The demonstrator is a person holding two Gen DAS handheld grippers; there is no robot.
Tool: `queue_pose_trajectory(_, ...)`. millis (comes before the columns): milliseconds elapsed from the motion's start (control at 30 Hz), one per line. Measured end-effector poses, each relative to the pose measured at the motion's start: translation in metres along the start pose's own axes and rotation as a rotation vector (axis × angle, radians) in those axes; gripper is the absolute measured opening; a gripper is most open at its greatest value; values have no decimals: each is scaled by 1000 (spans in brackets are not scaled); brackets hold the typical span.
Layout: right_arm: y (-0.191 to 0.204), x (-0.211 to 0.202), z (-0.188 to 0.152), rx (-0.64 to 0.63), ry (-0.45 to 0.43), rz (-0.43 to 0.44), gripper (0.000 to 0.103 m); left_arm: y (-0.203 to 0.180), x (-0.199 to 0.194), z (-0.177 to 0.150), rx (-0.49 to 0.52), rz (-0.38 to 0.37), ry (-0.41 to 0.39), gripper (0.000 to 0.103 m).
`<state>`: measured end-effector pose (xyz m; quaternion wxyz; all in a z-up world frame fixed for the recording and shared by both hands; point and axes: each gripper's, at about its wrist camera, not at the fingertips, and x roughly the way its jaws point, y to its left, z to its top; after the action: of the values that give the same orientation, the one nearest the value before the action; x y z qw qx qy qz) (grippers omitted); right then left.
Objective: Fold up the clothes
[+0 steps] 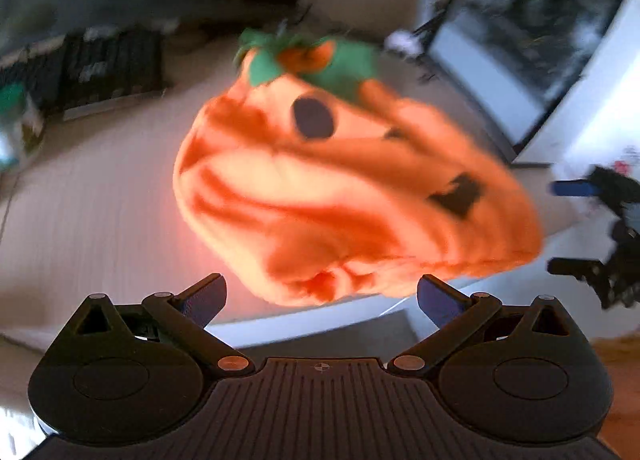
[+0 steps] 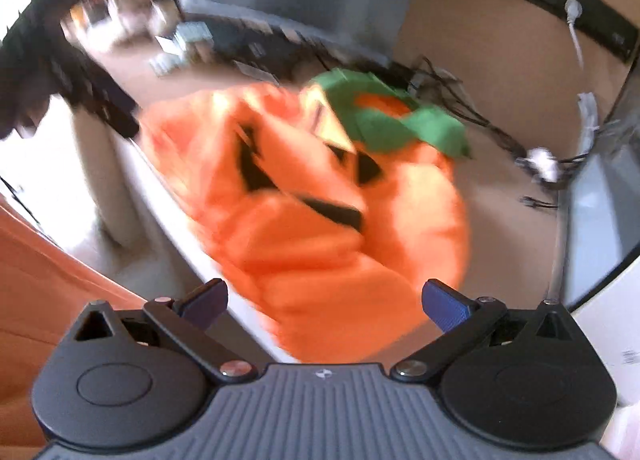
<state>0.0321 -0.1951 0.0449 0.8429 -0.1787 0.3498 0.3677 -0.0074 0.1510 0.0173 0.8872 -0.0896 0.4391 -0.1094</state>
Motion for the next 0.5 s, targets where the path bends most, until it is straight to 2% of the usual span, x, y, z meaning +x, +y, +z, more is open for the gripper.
queue_pose_trajectory(100,-18,-6,13,173,-110,113,103,1,-11,18,-69,-66,-114,103)
queue_pose_trajectory(200,-42,8,32,382,-197,239,103,8,12,40,-201,-122,-162,103)
queue_pose_trajectory(267,-59,40,41,484,-175,301,103,13,44,49,-260,-121,-143,103)
queue_pose_trajectory(333,-77,86,44,609,-116,289,103,17,79,50,-292,-105,-75,103)
queue_pose_trajectory(400,-93,131,41,737,-8,272,103,19,104,45,-328,-103,8,103)
queue_pose_trajectory(467,-104,154,37,802,39,257,103,20,111,36,-330,-95,48,103)
queue_pose_trajectory(500,-107,159,37,793,51,209,103,21,113,31,-326,-91,62,103)
